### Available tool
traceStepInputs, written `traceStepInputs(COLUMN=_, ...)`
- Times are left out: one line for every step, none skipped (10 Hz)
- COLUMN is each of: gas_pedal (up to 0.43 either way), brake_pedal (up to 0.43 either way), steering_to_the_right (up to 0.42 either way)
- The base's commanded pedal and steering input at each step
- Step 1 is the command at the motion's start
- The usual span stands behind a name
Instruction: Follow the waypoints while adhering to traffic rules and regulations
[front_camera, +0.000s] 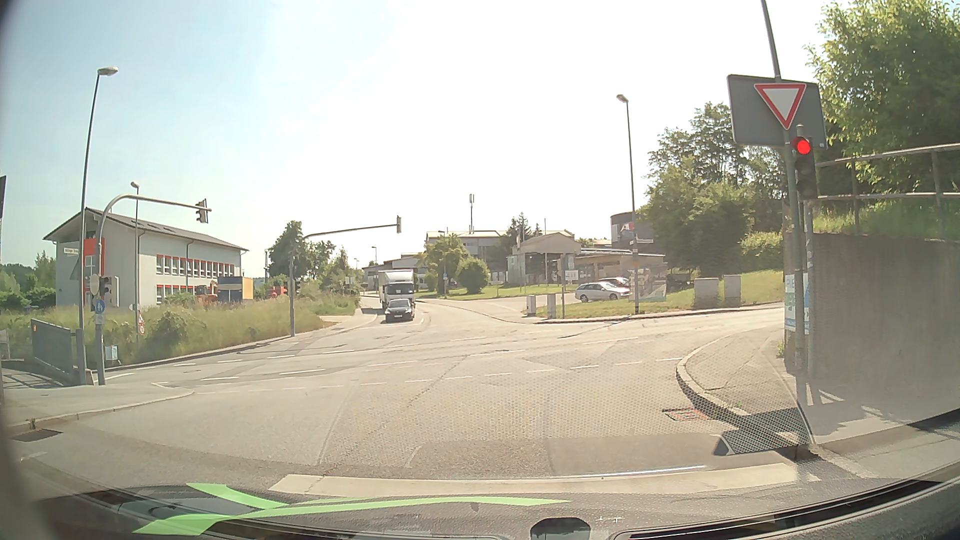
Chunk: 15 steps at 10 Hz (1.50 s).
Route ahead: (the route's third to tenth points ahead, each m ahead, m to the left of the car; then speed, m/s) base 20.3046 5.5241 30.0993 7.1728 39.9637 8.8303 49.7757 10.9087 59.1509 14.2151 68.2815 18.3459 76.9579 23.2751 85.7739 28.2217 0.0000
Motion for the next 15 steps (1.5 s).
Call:
traceStepInputs(gas_pedal=0.000, brake_pedal=0.220, steering_to_the_right=0.003)
traceStepInputs(gas_pedal=0.000, brake_pedal=0.220, steering_to_the_right=0.003)
traceStepInputs(gas_pedal=0.000, brake_pedal=0.220, steering_to_the_right=0.003)
traceStepInputs(gas_pedal=0.000, brake_pedal=0.220, steering_to_the_right=0.003)
traceStepInputs(gas_pedal=0.000, brake_pedal=0.220, steering_to_the_right=0.002)
traceStepInputs(gas_pedal=0.000, brake_pedal=0.220, steering_to_the_right=0.003)
traceStepInputs(gas_pedal=0.000, brake_pedal=0.220, steering_to_the_right=0.003)
traceStepInputs(gas_pedal=0.000, brake_pedal=0.220, steering_to_the_right=0.003)
traceStepInputs(gas_pedal=0.000, brake_pedal=0.220, steering_to_the_right=0.003)
traceStepInputs(gas_pedal=0.000, brake_pedal=0.220, steering_to_the_right=0.003)
traceStepInputs(gas_pedal=0.000, brake_pedal=0.220, steering_to_the_right=0.003)
traceStepInputs(gas_pedal=0.000, brake_pedal=0.220, steering_to_the_right=0.003)
traceStepInputs(gas_pedal=0.000, brake_pedal=0.220, steering_to_the_right=0.002)
traceStepInputs(gas_pedal=0.000, brake_pedal=0.220, steering_to_the_right=0.003)
traceStepInputs(gas_pedal=0.000, brake_pedal=0.220, steering_to_the_right=0.002)
